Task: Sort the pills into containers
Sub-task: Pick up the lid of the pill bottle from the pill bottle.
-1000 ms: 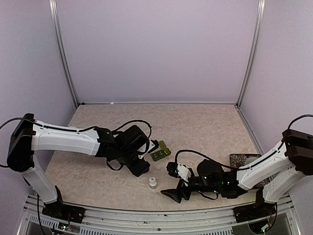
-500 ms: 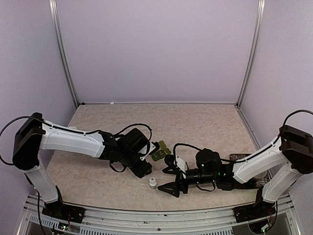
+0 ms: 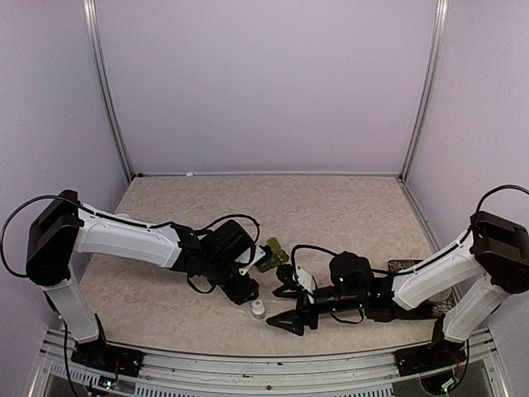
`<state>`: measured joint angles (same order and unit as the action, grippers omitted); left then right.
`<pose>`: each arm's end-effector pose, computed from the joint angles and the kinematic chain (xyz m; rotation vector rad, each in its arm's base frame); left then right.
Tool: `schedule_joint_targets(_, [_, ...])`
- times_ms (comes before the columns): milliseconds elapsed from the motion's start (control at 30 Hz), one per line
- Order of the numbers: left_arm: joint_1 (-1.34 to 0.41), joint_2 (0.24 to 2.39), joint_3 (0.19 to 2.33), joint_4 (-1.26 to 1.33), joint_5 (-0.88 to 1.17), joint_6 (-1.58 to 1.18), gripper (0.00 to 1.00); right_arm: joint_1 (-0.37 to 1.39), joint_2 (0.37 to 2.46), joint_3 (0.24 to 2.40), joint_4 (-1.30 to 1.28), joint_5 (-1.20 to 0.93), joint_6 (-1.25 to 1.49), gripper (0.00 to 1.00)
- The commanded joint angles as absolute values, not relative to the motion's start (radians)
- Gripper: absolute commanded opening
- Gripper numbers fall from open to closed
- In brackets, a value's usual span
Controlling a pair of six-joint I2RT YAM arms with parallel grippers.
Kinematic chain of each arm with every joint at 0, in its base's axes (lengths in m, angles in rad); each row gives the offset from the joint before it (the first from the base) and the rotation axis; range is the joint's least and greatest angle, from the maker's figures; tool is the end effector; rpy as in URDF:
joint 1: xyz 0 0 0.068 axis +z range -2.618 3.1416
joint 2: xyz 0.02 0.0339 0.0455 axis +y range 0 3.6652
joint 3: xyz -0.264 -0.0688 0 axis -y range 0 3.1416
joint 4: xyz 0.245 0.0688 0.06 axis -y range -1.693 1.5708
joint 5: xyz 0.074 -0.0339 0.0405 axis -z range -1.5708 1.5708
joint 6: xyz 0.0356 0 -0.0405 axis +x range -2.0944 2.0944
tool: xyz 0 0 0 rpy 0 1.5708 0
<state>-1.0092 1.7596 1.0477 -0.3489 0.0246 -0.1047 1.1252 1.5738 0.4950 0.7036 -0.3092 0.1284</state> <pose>0.1844 -0.2948 0.1625 1.1848 2.4189 -0.3993 0.1151 0.2662 0.1504 -1.1937 1.7295 1.0984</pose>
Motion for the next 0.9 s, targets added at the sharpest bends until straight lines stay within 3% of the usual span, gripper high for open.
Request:
schedule_joint_targets(0, [-1.008,1.765,1.037,-0.335,0.055,-0.104,0.60,1.120,1.594,0.520,0.706,-0.333,0.121,0.84])
schedule_joint_targets(867, [-1.003,1.683,1.005,-0.362,0.002,-0.111,0.59,1.112,1.621,0.516,0.688,-0.332,0.129,0.83])
